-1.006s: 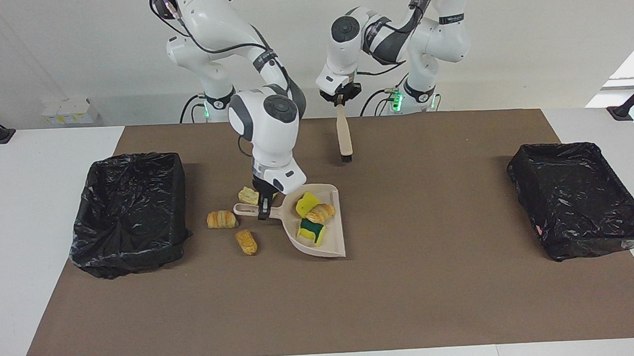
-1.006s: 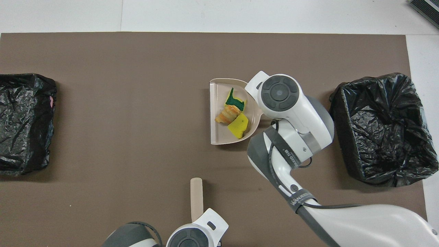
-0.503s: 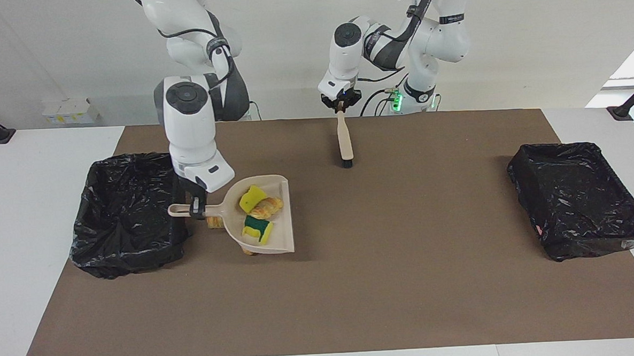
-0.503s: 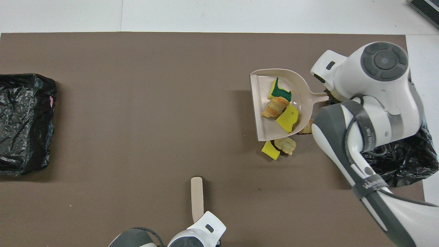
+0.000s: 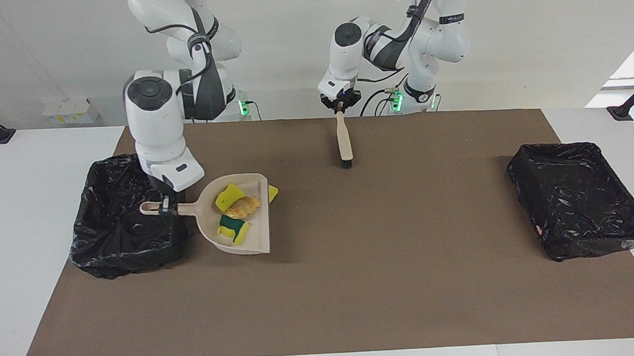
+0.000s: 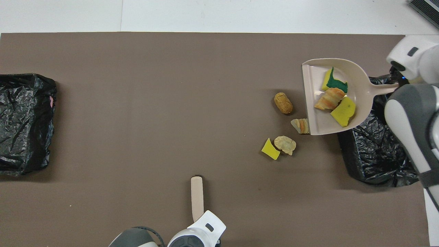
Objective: Sweep and dump trash in bin
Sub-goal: 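Carry the loaded dustpan with the right gripper over the far bin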
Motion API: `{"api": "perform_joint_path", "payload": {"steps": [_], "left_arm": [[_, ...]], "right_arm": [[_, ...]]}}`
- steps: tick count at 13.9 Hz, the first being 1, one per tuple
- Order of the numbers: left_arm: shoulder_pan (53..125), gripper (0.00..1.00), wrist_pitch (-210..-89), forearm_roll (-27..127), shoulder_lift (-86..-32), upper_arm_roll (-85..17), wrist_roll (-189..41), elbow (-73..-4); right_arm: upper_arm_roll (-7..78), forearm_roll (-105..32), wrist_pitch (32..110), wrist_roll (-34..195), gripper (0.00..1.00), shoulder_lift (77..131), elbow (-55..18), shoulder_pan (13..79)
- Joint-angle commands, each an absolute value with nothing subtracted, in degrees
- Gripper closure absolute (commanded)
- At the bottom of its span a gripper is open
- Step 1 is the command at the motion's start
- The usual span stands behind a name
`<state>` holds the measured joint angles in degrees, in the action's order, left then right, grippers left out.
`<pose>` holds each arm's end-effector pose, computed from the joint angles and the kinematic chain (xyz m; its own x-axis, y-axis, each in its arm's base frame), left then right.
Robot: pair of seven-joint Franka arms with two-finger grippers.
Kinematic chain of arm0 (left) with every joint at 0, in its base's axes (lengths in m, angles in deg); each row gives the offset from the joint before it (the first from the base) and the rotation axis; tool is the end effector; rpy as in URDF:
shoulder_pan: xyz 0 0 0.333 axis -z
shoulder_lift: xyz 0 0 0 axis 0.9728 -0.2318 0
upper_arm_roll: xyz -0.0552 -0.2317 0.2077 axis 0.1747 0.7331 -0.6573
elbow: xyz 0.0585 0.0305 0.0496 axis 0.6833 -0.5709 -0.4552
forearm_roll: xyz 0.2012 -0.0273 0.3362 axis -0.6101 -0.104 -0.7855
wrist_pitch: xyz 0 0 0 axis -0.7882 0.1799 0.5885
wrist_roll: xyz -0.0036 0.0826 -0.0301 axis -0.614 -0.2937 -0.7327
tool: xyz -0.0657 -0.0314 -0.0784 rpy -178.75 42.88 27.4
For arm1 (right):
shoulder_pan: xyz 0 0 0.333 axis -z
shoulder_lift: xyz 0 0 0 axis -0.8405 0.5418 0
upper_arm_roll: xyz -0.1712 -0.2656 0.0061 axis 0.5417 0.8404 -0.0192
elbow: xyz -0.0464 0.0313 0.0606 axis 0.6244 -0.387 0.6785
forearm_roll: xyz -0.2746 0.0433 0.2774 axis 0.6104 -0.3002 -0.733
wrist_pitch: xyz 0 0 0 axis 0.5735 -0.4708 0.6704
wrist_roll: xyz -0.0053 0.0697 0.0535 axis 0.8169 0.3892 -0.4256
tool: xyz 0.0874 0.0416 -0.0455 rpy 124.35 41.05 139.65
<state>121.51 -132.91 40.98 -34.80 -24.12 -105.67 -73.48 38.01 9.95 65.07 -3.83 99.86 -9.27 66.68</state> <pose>0.2153 -0.3650 0.3562 0.9740 -0.0081 -0.2264 -0.0096 -0.9999 -0.0056 0.6289 -0.0746 0.5142 -0.0315 0.9681 -0.2487 0.9947 0.0546 0.0866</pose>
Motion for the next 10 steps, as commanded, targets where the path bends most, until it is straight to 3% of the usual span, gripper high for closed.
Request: {"api": "perform_joint_path", "payload": {"steps": [1, 2, 3, 5, 7, 10], "left_arm": [[121.9, 0.98, -134.1, 40.2, -36.4, -24.5, -105.4, -74.1], [121.9, 0.93, -134.1, 40.3, -36.6, -24.6, -105.5, -73.8], [121.6, 0.72, -134.1, 40.5, -36.7, -24.6, -105.5, -73.7], [121.3, 0.45, -134.0, 40.6, -37.2, -24.7, -105.5, -73.4], [120.3, 0.01, -133.5, 40.6, -38.2, -24.9, -104.5, -72.0], [115.4, 0.00, -131.0, 40.0, -40.0, -24.9, -101.0, -66.4]], "right_arm": [[37.9, 9.7, 63.6, -13.3, 1.00, 97.9, -9.1, 72.7], [38.0, 11.6, 63.8, -16.9, 1.00, 97.9, -9.1, 74.5], [37.9, 15.4, 64.1, -20.0, 1.00, 97.9, -9.1, 75.7], [37.7, 22.2, 65.6, -21.1, 1.00, 97.3, -9.3, 78.6], [37.8, 27.5, 68.8, -20.5, 1.00, 95.9, -12.1, 79.2], [37.6, 37.7, 73.6, -10.3, 1.00, 91.6, -19.9, 78.3]]}}
